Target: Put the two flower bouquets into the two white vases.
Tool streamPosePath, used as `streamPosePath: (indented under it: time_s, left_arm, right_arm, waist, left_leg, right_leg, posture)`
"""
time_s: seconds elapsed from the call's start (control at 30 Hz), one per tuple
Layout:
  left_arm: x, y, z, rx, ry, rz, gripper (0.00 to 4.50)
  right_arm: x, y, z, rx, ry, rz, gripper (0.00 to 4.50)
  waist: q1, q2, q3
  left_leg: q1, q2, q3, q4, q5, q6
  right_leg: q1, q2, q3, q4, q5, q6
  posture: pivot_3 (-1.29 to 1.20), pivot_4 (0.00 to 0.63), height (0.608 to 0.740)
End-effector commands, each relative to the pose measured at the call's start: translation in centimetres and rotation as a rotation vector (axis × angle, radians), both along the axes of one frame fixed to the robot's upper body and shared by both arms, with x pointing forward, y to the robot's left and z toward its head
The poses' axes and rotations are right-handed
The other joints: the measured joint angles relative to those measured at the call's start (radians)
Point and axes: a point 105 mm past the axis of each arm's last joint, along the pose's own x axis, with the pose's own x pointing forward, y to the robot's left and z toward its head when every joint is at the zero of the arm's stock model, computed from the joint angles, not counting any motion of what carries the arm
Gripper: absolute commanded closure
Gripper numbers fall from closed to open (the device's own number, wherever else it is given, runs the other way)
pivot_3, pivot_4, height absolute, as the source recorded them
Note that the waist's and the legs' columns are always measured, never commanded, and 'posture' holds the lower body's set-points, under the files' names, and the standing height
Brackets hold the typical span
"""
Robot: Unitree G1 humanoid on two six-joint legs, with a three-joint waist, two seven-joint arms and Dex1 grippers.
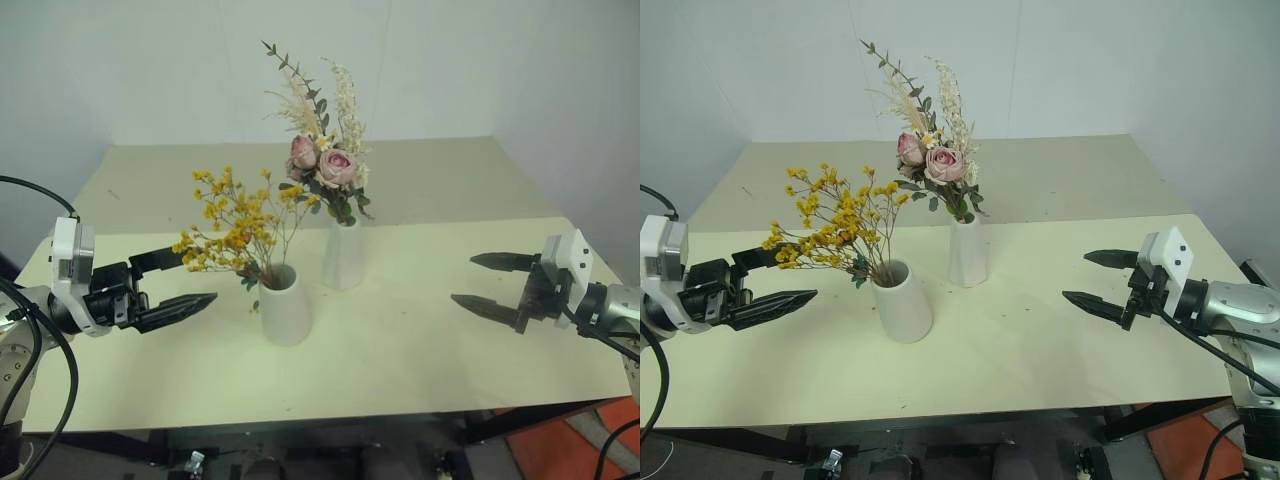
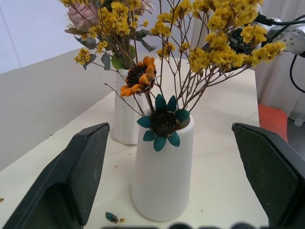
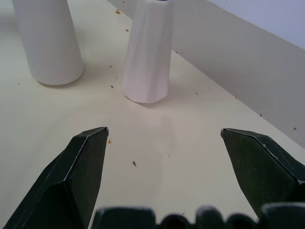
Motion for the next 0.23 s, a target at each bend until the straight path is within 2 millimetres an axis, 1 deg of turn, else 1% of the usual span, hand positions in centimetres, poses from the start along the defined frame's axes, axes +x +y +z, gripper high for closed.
streamPosePath:
  time_s: [0.03, 0.23]
  left_arm:
    - [-0.03, -0.06, 0.8, 0.008, -0.043, -0.01, 0.0]
    - [0.01, 0.06, 0.89, 0.012, -0.038, -0.012, 0.0]
  right_arm:
    - [-0.47, -0.01, 1.47, 0.007, -0.067, 0.004, 0.03]
    - [-0.49, 0.38, 1.56, 0.014, -0.073, 0.007, 0.03]
  waist:
    - [0.0, 0.0, 0.0]
    - [0.0, 0.0, 0.0]
  left_leg:
    - [0.0, 0.0, 0.0, 0.0, 0.0, 0.0]
    - [0.0, 0.0, 0.0, 0.0, 0.0, 0.0]
  right_leg:
    - [0.0, 0.0, 0.0, 0.0, 0.0, 0.0]
    - [0.0, 0.0, 0.0, 0.0, 0.0, 0.0]
  posture:
    - [0.0, 0.15, 0.74]
    - [0.0, 0.15, 0.74]
